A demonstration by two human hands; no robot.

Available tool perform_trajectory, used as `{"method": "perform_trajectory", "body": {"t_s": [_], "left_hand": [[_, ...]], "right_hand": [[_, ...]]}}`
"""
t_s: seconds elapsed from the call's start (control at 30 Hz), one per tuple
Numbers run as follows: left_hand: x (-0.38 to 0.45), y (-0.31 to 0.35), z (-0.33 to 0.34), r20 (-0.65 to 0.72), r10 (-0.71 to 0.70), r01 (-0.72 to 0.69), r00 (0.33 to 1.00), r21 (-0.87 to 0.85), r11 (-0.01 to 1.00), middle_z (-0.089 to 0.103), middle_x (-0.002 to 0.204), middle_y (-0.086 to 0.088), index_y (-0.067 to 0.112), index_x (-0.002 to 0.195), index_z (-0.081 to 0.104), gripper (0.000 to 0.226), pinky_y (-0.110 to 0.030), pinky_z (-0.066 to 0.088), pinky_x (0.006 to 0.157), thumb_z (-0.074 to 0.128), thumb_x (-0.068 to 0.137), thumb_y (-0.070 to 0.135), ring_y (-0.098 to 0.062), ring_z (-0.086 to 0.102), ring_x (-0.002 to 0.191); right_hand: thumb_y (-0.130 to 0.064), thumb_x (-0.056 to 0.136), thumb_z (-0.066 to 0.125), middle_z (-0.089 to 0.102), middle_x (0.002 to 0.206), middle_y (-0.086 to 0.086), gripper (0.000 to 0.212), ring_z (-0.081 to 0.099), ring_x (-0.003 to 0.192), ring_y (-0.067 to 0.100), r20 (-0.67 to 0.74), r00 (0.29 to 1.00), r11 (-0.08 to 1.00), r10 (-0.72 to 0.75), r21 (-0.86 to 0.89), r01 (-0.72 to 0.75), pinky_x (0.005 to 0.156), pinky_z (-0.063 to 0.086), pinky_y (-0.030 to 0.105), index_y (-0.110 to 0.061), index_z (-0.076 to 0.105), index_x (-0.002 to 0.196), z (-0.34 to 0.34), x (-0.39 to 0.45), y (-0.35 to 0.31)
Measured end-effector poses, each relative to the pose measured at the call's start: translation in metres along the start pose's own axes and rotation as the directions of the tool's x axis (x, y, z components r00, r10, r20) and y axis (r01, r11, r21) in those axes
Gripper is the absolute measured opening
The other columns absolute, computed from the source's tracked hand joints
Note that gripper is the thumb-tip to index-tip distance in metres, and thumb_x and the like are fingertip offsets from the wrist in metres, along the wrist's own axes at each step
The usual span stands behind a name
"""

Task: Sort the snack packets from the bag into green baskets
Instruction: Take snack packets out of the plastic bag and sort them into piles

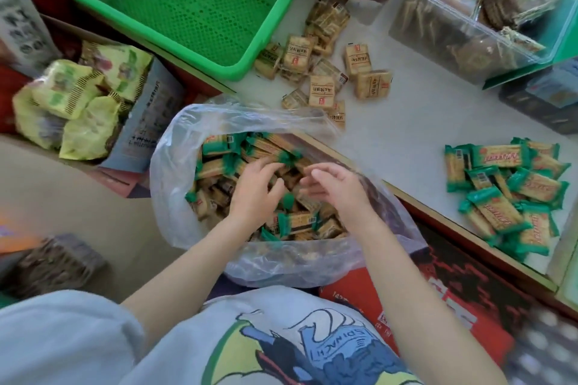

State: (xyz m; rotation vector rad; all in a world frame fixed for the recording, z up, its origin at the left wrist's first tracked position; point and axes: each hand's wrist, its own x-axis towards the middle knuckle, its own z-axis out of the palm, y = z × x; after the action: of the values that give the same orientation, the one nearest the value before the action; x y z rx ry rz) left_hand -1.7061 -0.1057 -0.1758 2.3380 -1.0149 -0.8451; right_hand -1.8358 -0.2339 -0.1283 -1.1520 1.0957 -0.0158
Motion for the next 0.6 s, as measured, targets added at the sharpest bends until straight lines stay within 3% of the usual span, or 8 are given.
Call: {"method": "perform_trajectory", "body": {"t_s": [0.07, 0.17, 0.33, 0.43, 0.6], "left_hand": [[-0.030, -0.042, -0.003, -0.114, -0.052, 0.066, 0.992, 0.123, 0.990, 0.048, 0.147, -0.015, 0.013, 0.133, 0.060, 0.040, -0.053, 0.033, 0.113, 0.058, 0.095, 0.023, -0.033, 0.039, 0.137], [-0.057, -0.086, -0.005, -0.054, -0.190, 0.197, 0.980, 0.278, 0.940, 0.031, 0.159, -0.017, 0.016, 0.145, 0.047, 0.056, -0.051, 0.017, 0.121, 0.060, 0.093, 0.030, -0.036, 0.024, 0.148], [-0.072, -0.128, -0.011, 0.016, -0.139, 0.126, 0.990, 0.342, 0.931, 0.028, 0.163, -0.011, 0.019, 0.153, 0.038, 0.061, -0.042, 0.003, 0.123, 0.055, 0.098, 0.041, -0.028, 0.018, 0.152], [-0.071, -0.137, -0.015, 0.033, -0.106, 0.093, 0.994, 0.276, 0.957, 0.027, 0.163, -0.009, 0.020, 0.153, 0.038, 0.058, -0.039, 0.003, 0.123, 0.052, 0.100, 0.038, -0.025, 0.016, 0.153], [-0.075, -0.147, -0.015, 0.036, -0.115, 0.105, 0.993, 0.204, 0.973, 0.024, 0.164, -0.003, 0.025, 0.154, 0.036, 0.060, -0.034, 0.000, 0.123, 0.039, 0.097, 0.044, -0.019, 0.013, 0.153]], "right_hand": [[-0.012, 0.100, 0.056, 0.074, 0.101, 0.008, 0.013, 0.073, 0.086, 0.020, 0.028, 0.993, 0.980, 0.113, -0.170, -0.107, 0.086, 0.060, 0.034, -0.017, 0.068, 0.101, 0.024, 0.008, 0.037], [-0.021, 0.098, 0.060, 0.068, 0.117, 0.003, 0.013, 0.065, 0.102, 0.015, 0.076, 0.977, 0.914, 0.201, -0.373, -0.159, 0.086, 0.055, 0.029, -0.021, 0.066, 0.109, 0.054, 0.027, 0.076], [-0.023, 0.094, 0.064, 0.059, 0.131, 0.006, 0.042, 0.059, 0.112, 0.022, 0.139, 0.979, 0.821, 0.148, -0.569, -0.044, 0.091, 0.047, 0.030, -0.016, 0.056, 0.135, 0.108, 0.047, 0.102], [-0.028, 0.093, 0.067, 0.047, 0.126, 0.006, 0.046, 0.059, 0.093, 0.025, 0.018, 0.999, 0.708, 0.047, -0.706, -0.021, 0.076, 0.051, 0.035, -0.022, 0.042, 0.131, 0.127, 0.051, 0.110], [-0.038, 0.092, 0.070, 0.039, 0.137, 0.014, 0.058, 0.063, 0.090, 0.034, -0.226, 0.973, 0.603, -0.041, -0.782, -0.156, 0.058, 0.047, 0.035, -0.018, 0.034, 0.132, 0.140, 0.057, 0.115]]}}
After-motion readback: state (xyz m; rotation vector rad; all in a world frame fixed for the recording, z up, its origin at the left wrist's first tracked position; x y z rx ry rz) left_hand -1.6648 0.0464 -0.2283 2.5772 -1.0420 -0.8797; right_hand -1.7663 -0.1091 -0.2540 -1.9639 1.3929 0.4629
